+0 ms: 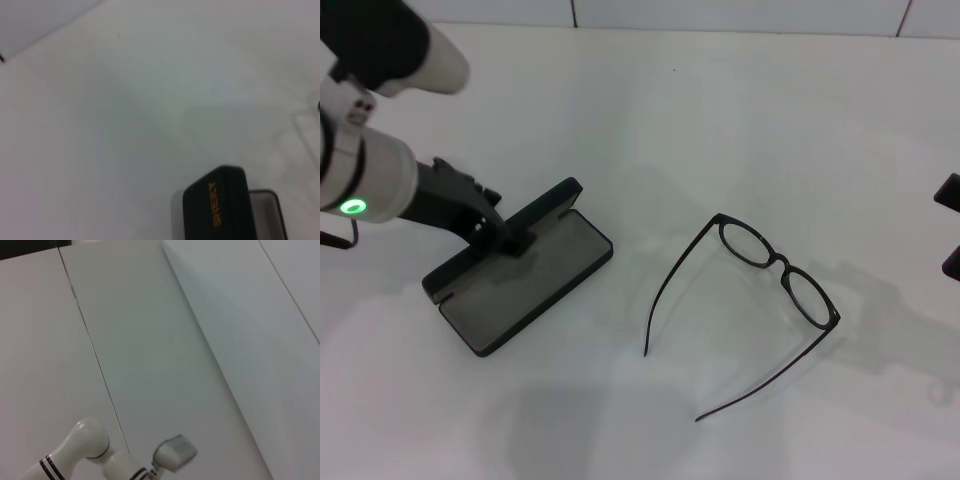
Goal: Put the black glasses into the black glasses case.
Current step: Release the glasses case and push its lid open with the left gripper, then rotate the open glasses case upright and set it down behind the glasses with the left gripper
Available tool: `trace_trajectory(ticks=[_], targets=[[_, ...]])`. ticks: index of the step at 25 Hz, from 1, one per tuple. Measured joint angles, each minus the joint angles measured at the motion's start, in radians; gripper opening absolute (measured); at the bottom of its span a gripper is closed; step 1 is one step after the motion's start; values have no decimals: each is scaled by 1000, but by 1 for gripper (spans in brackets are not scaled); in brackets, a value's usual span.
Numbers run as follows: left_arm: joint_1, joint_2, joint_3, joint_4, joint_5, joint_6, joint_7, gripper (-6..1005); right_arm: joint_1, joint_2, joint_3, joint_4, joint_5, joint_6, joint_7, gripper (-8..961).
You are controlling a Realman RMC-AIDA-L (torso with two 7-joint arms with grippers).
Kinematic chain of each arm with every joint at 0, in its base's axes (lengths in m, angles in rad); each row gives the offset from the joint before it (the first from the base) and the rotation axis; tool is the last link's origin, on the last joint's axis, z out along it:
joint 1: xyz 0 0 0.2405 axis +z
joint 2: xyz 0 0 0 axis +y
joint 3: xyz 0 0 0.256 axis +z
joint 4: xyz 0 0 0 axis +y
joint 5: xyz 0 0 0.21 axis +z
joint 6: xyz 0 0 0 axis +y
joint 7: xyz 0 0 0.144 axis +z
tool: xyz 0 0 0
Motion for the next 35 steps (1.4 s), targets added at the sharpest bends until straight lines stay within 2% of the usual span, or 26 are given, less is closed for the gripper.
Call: trace_trajectory(ticks=[5, 14, 17, 28, 31, 35], targets=[[-44, -1, 49, -64, 76, -10, -61, 652, 0, 1, 1, 0, 0, 8, -7, 869], [-47, 2, 92, -15, 150, 8, -152, 630, -6, 1, 12, 11, 0, 9, -29, 870], [-47, 2, 95, -3, 151, 25, -149, 419, -6, 1, 17, 12, 0, 9, -29, 870], [-44, 0, 104, 77, 146, 51, -151, 213, -16, -1, 41, 39, 7, -7, -52, 869], [-46, 0, 112, 119, 146, 39, -144, 208, -33, -17, 56, 38, 5, -38, -53, 870], [-52, 0, 181, 165, 155, -56, -99, 206, -62, -56, 51, 33, -12, -122, -67, 870]])
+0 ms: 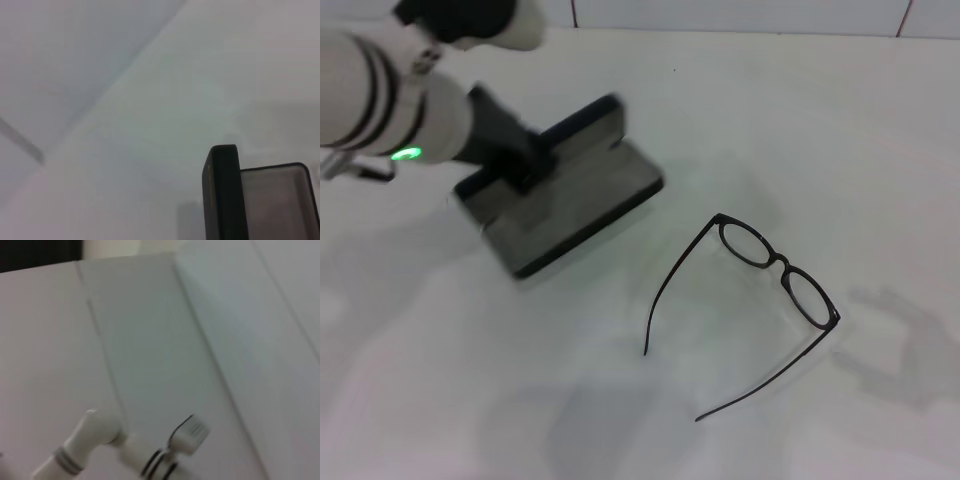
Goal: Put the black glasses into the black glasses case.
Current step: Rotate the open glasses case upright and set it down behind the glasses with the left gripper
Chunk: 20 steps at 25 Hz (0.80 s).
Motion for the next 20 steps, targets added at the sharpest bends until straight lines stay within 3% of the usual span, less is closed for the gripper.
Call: trace_trajectory(ticks=[3, 8, 12, 20], targets=[[-15, 0, 72, -4, 26, -78, 34, 208, -11, -12, -38, -8, -24, -19, -5, 869], [-78, -2, 244, -126, 99, -307, 84, 210, -17, -5, -117, -6, -61, -17, -17, 869], [-129, -3, 312, -232, 99, -436, 127, 213, -20, 3, -120, 2, -92, -16, -17, 870], [-211, -8, 420, -398, 93, -538, 139, 217, -11, 7, -112, 2, -91, -14, -17, 870]])
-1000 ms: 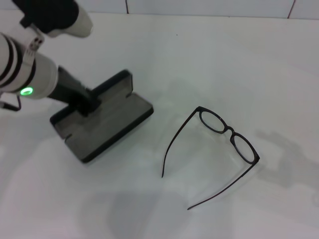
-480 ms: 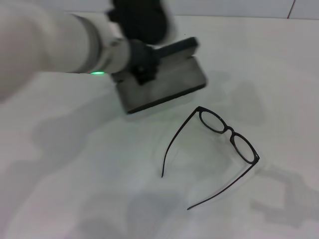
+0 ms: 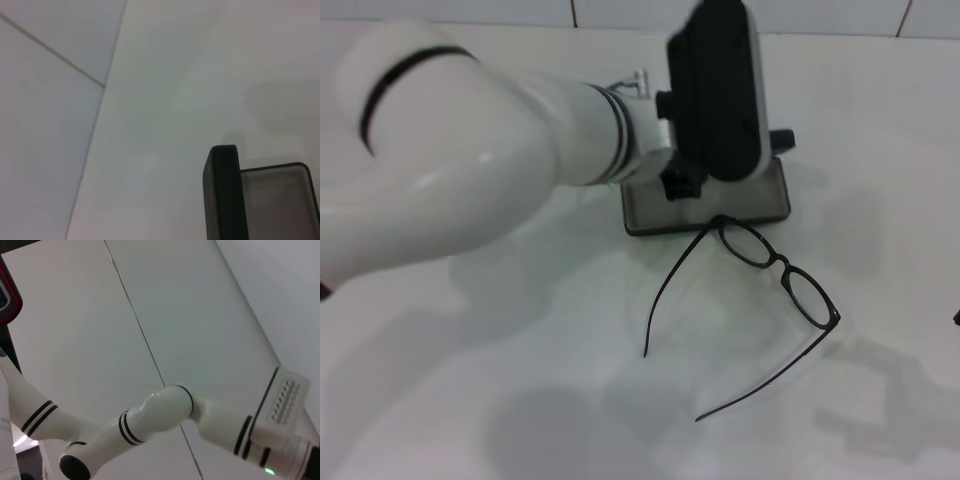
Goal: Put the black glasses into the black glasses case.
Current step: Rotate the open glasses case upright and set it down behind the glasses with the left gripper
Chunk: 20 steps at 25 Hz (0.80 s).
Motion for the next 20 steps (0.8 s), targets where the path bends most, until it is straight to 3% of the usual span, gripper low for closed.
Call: trace_trajectory(ticks=[10, 20], targets=[[-8, -3, 93, -14, 6, -61, 0, 222, 2, 1, 15, 2, 7, 1, 0, 869], [-9, -2, 104, -31, 8, -90, 2, 228, 5, 5, 20, 3, 8, 19, 0, 869]])
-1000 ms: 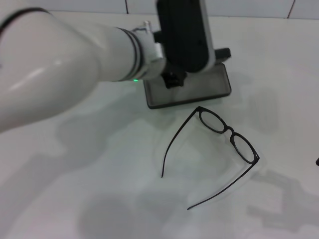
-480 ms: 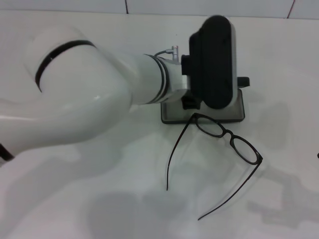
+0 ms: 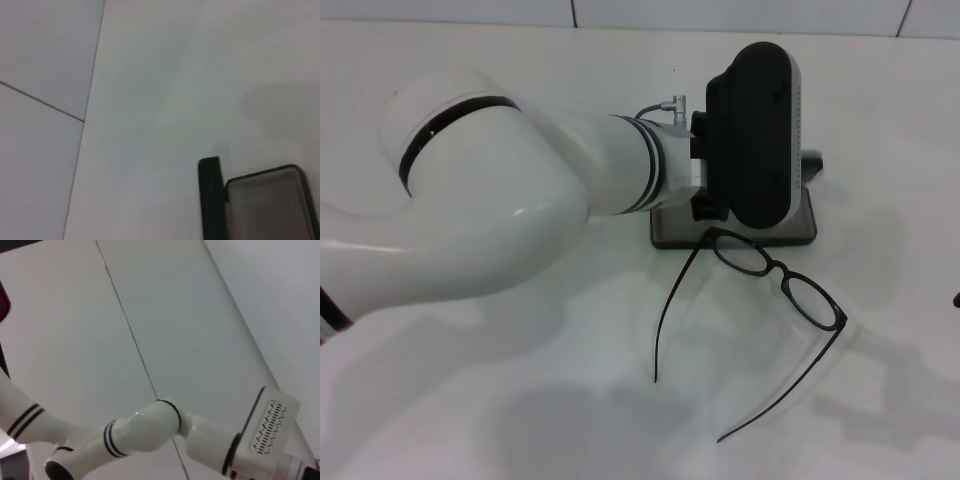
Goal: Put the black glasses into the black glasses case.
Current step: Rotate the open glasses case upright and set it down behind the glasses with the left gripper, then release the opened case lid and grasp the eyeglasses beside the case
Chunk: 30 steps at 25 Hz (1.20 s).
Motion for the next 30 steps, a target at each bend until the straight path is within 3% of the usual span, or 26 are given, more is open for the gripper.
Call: trace_trajectory(ticks=[4, 7, 10, 13, 18, 21, 24, 26, 28, 30], targets=[[1, 2, 2, 17, 1, -2, 3, 230, -2, 1, 0, 0, -3, 43, 3, 870], [13, 4, 1, 45, 1, -1, 6, 438, 1, 1, 0, 0, -7, 77, 7, 869], [49, 5, -10, 108, 1, 5, 7, 438, 4, 1, 7, -12, -3, 114, 23, 867], [134, 4, -51, 235, -3, -2, 5, 437, 12, 0, 25, -70, -9, 172, 98, 864], [299, 7, -145, 461, -167, -52, 14, 436, 38, 6, 23, -362, -120, 255, 352, 860], [394, 9, -229, 541, -435, -73, 113, 436, 63, 24, 10, -584, -230, 285, 561, 799], [454, 12, -321, 547, -761, -31, 281, 436, 104, 27, -25, -717, -308, 281, 718, 709], [490, 15, -414, 516, -1036, 71, 418, 435, 155, 28, -54, -793, -386, 266, 815, 674], [506, 14, -553, 422, -1321, 273, 543, 435, 223, 39, -84, -845, -491, 264, 899, 639], [501, 13, -669, 302, -1491, 449, 618, 428, 283, 48, -107, -860, -570, 266, 961, 613]])
